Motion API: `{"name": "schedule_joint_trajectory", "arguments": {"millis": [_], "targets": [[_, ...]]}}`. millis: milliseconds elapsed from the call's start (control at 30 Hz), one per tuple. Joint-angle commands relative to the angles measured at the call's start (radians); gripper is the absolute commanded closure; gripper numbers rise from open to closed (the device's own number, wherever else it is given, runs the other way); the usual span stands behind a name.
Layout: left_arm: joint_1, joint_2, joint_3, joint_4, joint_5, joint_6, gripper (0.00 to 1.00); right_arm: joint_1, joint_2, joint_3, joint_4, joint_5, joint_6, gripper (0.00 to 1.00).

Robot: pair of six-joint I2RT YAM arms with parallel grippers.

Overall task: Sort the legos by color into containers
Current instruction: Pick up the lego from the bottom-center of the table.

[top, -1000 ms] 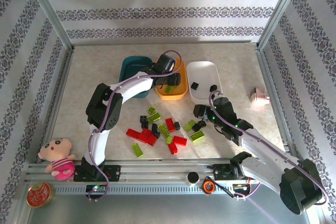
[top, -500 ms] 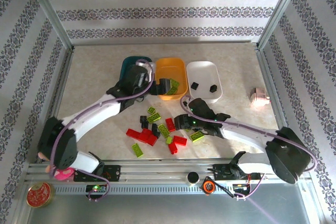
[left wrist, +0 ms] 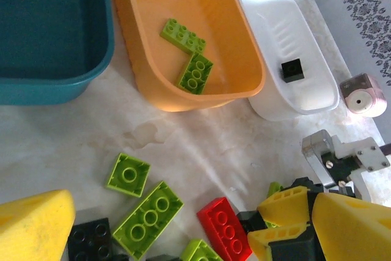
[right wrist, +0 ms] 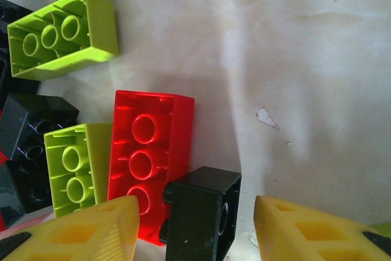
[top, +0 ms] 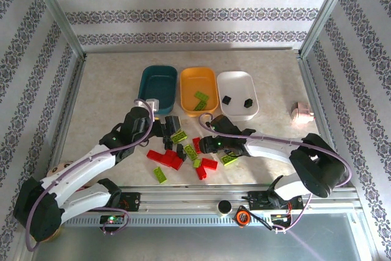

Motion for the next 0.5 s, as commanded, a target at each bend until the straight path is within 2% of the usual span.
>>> {"name": "schedule_joint_trajectory", "arguments": {"millis": [0,133,233,367,467], "targets": [[0.000,-0.043,-0.030,-0.027,-0.030,-0.033,0.00,0.007,0.017,0.030,-0.021,0.023,-0.017,0.52],[0.001,-0.072,-0.044,-0.058,-0.044,-0.034,0.00,-0.009,-0.004,0.012,-0.040,0.080,0.001,0.60],[0.002,-0.090,-0.052,-0.070,-0.053,-0.039,0.00,-0.014,-0.024,0.009,-0.068,0.119,-0.002,0.62],[0.002,-0.104,-0.060,-0.078,-0.060,-0.040,0.00,0.002,-0.018,0.028,-0.068,0.087,-0.029,0.54],[0.002,-0.105,-0.058,-0.085,-0.062,-0.040,0.00,0.012,0.007,0.045,-0.070,0.081,-0.033,0.53]]}}
